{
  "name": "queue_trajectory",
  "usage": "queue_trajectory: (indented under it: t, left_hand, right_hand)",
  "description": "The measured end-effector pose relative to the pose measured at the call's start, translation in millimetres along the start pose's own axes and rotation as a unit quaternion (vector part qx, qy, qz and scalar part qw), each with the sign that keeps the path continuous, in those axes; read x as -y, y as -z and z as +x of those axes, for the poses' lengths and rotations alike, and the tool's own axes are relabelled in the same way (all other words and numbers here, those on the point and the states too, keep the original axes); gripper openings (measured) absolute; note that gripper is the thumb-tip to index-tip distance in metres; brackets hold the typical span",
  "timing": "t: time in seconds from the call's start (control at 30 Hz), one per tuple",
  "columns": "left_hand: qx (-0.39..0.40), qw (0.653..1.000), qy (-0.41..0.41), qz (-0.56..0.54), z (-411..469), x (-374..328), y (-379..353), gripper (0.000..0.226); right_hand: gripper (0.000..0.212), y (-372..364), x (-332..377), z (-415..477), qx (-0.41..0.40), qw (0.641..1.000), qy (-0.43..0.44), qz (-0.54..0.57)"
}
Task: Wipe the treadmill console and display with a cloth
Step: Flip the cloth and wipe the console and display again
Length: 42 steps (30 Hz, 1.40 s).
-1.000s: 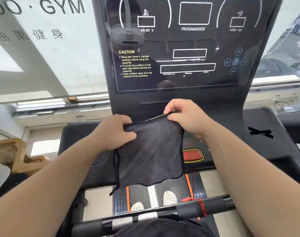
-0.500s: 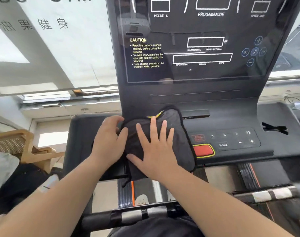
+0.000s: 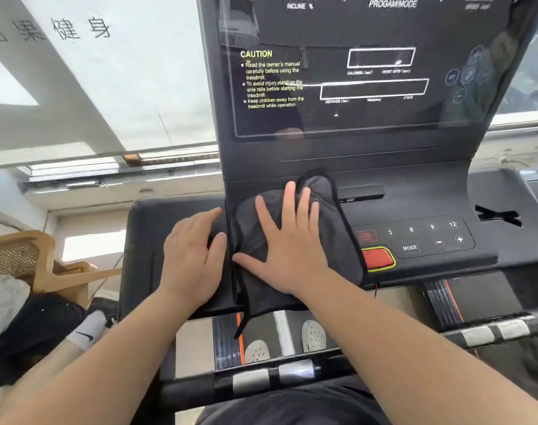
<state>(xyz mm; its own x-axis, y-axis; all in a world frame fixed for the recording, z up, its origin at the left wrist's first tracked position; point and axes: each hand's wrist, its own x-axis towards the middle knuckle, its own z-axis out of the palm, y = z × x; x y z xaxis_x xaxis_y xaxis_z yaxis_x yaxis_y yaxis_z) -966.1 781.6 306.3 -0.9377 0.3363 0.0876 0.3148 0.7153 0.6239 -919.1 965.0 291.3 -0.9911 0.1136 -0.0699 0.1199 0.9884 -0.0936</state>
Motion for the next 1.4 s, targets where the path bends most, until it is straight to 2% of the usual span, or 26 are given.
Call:
queue_trajectory:
  t: [0.13, 0.2, 0.27, 0.4, 0.5, 0.6, 0.7, 0.77, 0.83, 0.9, 0.97, 1.07, 1.13, 1.17, 1.23, 1.3, 1.4]
  left_hand:
    - [-0.009, 1.0, -0.001, -0.007, 7.0, 0.1, 1.0, 0.054]
    - [-0.003, 1.0, -0.013, -0.007, 10.1, -3.6, -2.3, 0.054]
    - [0.008, 1.0, -0.027, 0.002, 9.4, -6.8, -8.1, 0.057]
    - [0.022, 0.999, -0.03, 0.021, -0.3, -10.7, -15.1, 0.06]
    - [0.02, 0.999, -0.019, 0.025, -2.7, -12.2, -14.4, 0.062]
    - [0.011, 0.999, -0.019, 0.028, 0.2, -10.0, -11.4, 0.06]
    - [0.0, 0.999, -0.026, 0.033, 3.6, -8.7, -10.1, 0.057]
    - [-0.009, 0.999, -0.031, 0.035, 4.6, -10.3, -11.4, 0.056]
    - [-0.019, 0.999, -0.036, 0.036, 3.9, -11.8, -14.7, 0.056]
    - [-0.025, 0.998, -0.041, 0.032, 1.8, -14.1, -18.9, 0.056]
    - [-0.028, 0.998, -0.047, 0.029, -0.3, -18.1, -23.5, 0.055]
    - [-0.031, 0.997, -0.063, 0.04, -2.9, -25.5, -30.6, 0.052]
    - [-0.035, 0.996, -0.073, 0.04, -3.7, -30.6, -34.0, 0.051]
    - [-0.036, 0.995, -0.079, 0.039, -3.5, -32.8, -35.2, 0.051]
    - [-0.036, 0.994, -0.096, 0.044, -2.0, -36.1, -36.4, 0.05]
    - [-0.031, 0.991, -0.114, 0.055, 1.1, -37.7, -37.5, 0.049]
    - [-0.022, 0.99, -0.122, 0.07, 6.7, -42.8, -42.1, 0.049]
  right_hand:
    - [0.091, -6.6, 15.1, -20.1, 0.028, 0.992, 0.121, 0.003]
    - [0.082, -11.0, 0.4, -37.6, 0.013, 0.989, 0.147, -0.003]
    - [0.081, -14.9, -27.7, -49.9, 0.004, 0.995, 0.096, -0.031]
    - [0.091, -5.5, -75.4, -50.8, 0.006, 0.992, -0.11, -0.066]
    - [0.102, -2.4, -57.5, -36.9, 0.012, 0.989, -0.142, -0.045]
    - [0.104, -4.7, -16.5, -26.9, 0.013, 0.996, -0.086, -0.028]
    - [0.093, -8.1, 10.2, -29.7, 0.022, 0.999, 0.044, -0.02]
    - [0.083, -12.7, 8.8, -38.8, 0.029, 0.989, 0.145, -0.01]
    - [0.077, -15.3, -9.2, -51.1, 0.02, 0.979, 0.203, -0.015]
    - [0.08, -15.2, -39.3, -63.2, 0.012, 0.987, 0.155, -0.033]
    - [0.089, -10.4, -73.5, -70.6, 0.016, 0.998, 0.012, -0.054]
    - [0.104, 2.4, -104.8, -66.2, 0.029, 0.98, -0.195, -0.035]
    - [0.108, 4.4, -100.8, -55.7, 0.021, 0.97, -0.241, -0.014]
    - [0.108, 3.7, -91.5, -50.8, 0.014, 0.972, -0.234, -0.012]
    - [0.104, -0.8, -64.6, -44.2, 0.007, 0.986, -0.166, -0.026]
    - [0.095, -5.9, -39.4, -43.6, 0.019, 0.998, -0.054, -0.032]
    - [0.083, -11.7, -28.3, -52.9, 0.045, 0.993, 0.108, -0.014]
